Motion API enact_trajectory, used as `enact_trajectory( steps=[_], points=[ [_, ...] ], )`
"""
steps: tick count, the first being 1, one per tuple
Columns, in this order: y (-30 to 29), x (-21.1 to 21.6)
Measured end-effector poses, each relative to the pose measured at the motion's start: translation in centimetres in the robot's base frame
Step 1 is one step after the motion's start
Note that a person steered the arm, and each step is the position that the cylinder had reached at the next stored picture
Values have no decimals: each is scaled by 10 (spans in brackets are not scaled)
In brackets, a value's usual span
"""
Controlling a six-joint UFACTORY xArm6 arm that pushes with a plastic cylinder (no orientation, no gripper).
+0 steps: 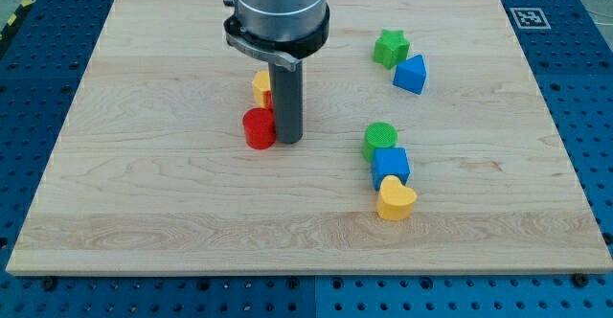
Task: Push red circle near to the red star
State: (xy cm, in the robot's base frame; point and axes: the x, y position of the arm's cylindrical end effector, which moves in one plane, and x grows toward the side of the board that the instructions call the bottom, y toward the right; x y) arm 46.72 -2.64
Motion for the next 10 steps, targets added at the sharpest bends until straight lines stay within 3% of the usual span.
enact_trajectory(
  steps=[3, 4, 5, 7, 9, 10],
  points=[
    [0, 61],
    [-17, 58],
    [-34, 27],
    [-30, 36],
    [26, 83],
    [58, 128]
  ],
)
